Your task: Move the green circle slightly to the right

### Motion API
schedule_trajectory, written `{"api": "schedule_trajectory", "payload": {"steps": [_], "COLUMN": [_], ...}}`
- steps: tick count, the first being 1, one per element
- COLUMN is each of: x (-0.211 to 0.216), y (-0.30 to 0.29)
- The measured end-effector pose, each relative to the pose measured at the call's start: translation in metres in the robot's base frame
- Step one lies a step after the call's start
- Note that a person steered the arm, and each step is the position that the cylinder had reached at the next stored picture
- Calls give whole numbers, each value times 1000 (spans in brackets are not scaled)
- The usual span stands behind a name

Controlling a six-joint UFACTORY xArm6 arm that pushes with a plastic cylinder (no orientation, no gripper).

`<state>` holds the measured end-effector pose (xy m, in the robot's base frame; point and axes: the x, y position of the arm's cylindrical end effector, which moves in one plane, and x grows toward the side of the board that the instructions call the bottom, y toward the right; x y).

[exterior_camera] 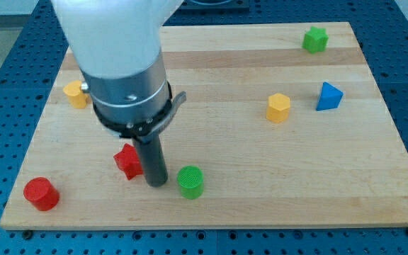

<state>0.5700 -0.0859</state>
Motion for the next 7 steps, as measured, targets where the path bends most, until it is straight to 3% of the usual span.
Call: {"api": "schedule_trajectory", "payload": {"steps": [1, 2, 3, 5, 7], "x": [26, 26, -9, -10, -10], "y": [0, 0, 0, 4, 79]}}
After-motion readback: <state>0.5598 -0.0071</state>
